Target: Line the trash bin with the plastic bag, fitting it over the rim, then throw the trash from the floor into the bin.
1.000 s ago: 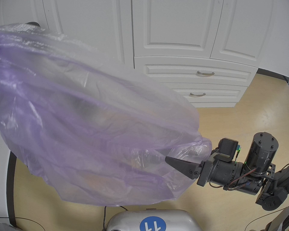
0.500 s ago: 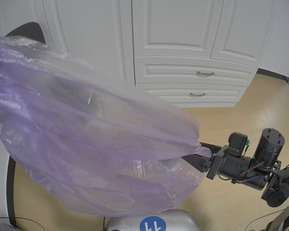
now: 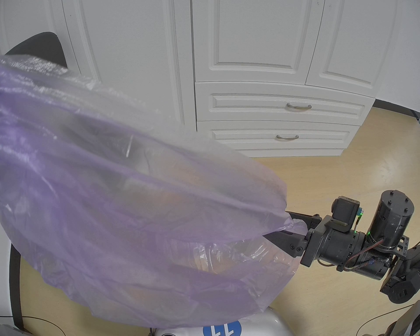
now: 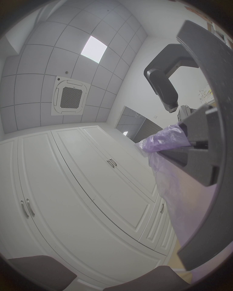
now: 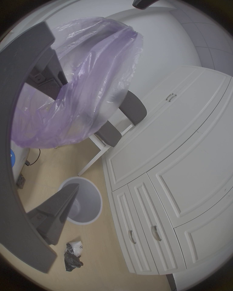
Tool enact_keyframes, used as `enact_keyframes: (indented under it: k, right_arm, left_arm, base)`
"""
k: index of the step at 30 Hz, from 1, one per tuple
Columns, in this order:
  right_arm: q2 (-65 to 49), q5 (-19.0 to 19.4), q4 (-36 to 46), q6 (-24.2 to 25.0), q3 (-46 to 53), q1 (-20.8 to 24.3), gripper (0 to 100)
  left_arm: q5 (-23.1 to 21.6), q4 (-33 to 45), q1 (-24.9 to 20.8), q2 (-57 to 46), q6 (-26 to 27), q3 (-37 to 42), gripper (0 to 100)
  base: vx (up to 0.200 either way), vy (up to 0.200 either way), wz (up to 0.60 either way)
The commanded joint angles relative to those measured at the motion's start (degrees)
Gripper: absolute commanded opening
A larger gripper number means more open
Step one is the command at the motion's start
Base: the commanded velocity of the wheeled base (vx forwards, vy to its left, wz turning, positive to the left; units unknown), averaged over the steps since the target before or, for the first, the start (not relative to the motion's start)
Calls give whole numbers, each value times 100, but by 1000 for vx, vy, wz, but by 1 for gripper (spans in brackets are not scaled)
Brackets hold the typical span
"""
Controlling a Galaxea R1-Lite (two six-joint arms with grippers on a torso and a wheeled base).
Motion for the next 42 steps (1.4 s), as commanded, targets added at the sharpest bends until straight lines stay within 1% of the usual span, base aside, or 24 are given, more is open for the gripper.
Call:
enact_keyframes:
  k: [1,7,12,24,25,30,37,40,42]
  right_arm:
    - [-17,24,-2,1,11,11,100]
    - [27,24,-2,-17,117,28,100]
    - [114,33,-2,-17,152,160,100]
    - [273,33,-2,-17,161,204,100]
    - [273,6,-2,-17,161,231,0]
    - [343,-20,-72,10,64,283,0]
    - [308,-38,-626,45,143,283,0]
    - [229,-187,-670,10,108,283,0]
    - [106,-416,-670,-8,64,283,0]
  left_arm:
    - [-14,-2,-1,7,-6,8,0]
    - [-14,-2,-1,7,3,8,0]
    - [-14,-2,-1,7,3,8,0]
    - [-14,-2,-1,7,3,8,0]
    - [-14,-2,-1,7,3,17,0]
    - [-14,-2,-1,42,3,43,0]
    - [-23,-2,-1,60,-6,70,0]
    - [-146,7,-1,77,-6,122,0]
    - [-304,7,-1,104,3,263,0]
  base:
    - [0,0,0]
    - [0,0,0]
    - [0,0,0]
    - [0,0,0]
    - [0,0,0]
    - [0,0,0]
    - [0,0,0]
    - [0,0,0]
    - [0,0,0]
